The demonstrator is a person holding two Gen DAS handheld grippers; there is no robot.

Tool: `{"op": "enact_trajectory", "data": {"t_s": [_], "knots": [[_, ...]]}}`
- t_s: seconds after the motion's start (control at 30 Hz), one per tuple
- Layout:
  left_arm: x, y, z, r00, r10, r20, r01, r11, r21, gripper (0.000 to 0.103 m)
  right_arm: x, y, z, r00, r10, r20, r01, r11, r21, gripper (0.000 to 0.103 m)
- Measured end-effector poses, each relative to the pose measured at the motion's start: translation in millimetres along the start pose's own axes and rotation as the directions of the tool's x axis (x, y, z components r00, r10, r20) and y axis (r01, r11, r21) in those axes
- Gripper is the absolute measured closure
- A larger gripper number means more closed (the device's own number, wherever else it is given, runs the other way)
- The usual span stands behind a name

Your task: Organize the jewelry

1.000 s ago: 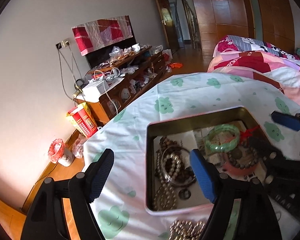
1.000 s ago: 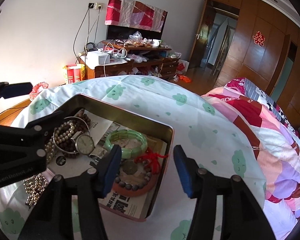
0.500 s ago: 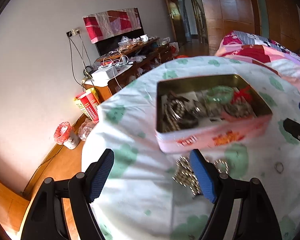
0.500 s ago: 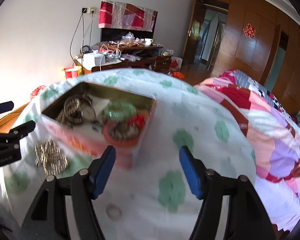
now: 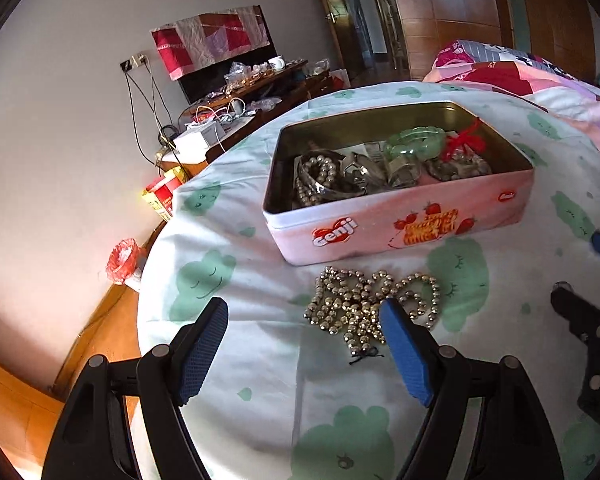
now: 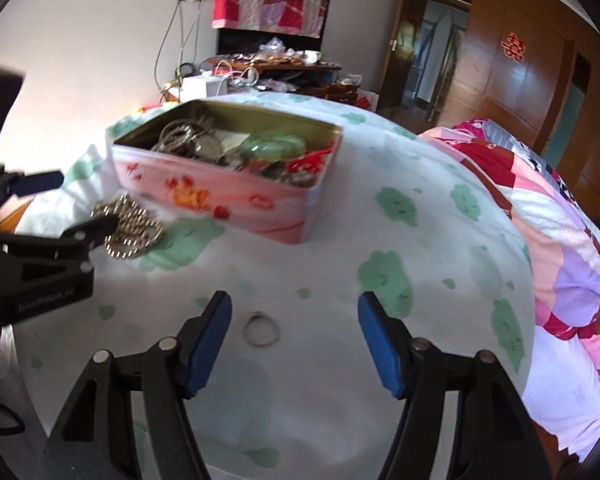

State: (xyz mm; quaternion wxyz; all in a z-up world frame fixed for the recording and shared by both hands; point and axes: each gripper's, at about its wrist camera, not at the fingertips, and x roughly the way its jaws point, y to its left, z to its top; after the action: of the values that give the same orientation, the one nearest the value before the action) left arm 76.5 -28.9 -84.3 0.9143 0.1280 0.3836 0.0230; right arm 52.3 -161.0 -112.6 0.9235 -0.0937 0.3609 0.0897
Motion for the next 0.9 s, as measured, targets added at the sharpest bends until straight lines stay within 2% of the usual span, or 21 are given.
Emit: {"op": "enact_trajectory", "data": {"t_s": [0.07,0.17,0.3,0.37,0.43,0.57,0.63,0.67,0.7,0.73,0.77,0.8,0.9], "knots": [[1.0,0.8,-0.5,1.0,-0.004,-0.003,0.004,1.0,-0.003,0.025,6.1,3.9,-3.2,1.0,-0.006,-0.029,0.005,1.0,-0.021,0.052],[2.0,0.6,-0.9,1.0,-0.007,-0.006,0.007,1.0,-0.005,0.025,7.3,0.0,-5.0,0.999,-0.017,-0.035,0.016,1.0,-0.012,0.056],[6.6,-1.5,-0.6,1.0,-0.012,-0.016,0.012,1.0,-0.002,0.025,5.7,-3.7,-8.6,0.999,-0.029,-0.033,0.029,0.999,-0.013,0.068],[7.9,-1.7,0.0,1.0,-0.024,-0.008,0.024,1.0,-0.004,0.025,5.4,0.8,-8.3,0.999,-0.022,-0.031,0.021,0.999,-0.031,0.085],[9.9,-0.9,0.4,0.999,-0.042,-0.009,0.042,0.999,-0.013,0.025,5.0,9.6,-9.3,0.999,-0.033,-0.024,0.031,0.997,-0.068,0.092],[14.2,3.4,0.3,0.995,-0.096,-0.018,0.095,0.994,-0.048,0.025,4.7,12.6,-9.7,0.999,-0.034,-0.017,0.032,0.996,-0.079,0.095],[17.4,3.2,-0.3,0.992,-0.119,-0.032,0.117,0.992,-0.053,0.029,5.0,10.4,-9.8,1.0,-0.024,-0.016,0.023,0.997,-0.069,0.095],[16.4,3.0,-0.7,0.993,-0.12,-0.025,0.118,0.992,-0.051,0.036,5.0,10.0,-10.0,1.0,-0.022,-0.015,0.021,0.998,-0.067,0.095],[15.0,1.4,-0.4,0.993,-0.12,-0.021,0.119,0.992,-0.039,0.052,5.2,9.5,-9.7,1.0,-0.02,-0.014,0.019,0.998,-0.065,0.095],[14.4,-0.3,-0.2,0.992,-0.124,-0.021,0.124,0.992,-0.026,0.063,5.1,8.8,-10.0,1.0,-0.016,-0.014,0.015,0.998,-0.061,0.095],[14.1,-1.9,-0.2,0.987,-0.16,-0.025,0.159,0.987,-0.022,0.078,5.1,8.5,-9.8,1.0,-0.012,-0.013,0.011,0.998,-0.057,0.095],[13.1,-3.7,-0.6,0.985,-0.171,-0.025,0.171,0.985,-0.012,0.086,5.2,7.4,-9.5,1.0,-0.004,-0.012,0.003,0.999,-0.049,0.095],[10.7,-7.0,-1.2,0.985,-0.17,-0.02,0.17,0.985,0.016,0.089,5.7,3.3,-8.7,1.0,0.008,-0.013,-0.009,1.0,-0.027,0.095]]}}
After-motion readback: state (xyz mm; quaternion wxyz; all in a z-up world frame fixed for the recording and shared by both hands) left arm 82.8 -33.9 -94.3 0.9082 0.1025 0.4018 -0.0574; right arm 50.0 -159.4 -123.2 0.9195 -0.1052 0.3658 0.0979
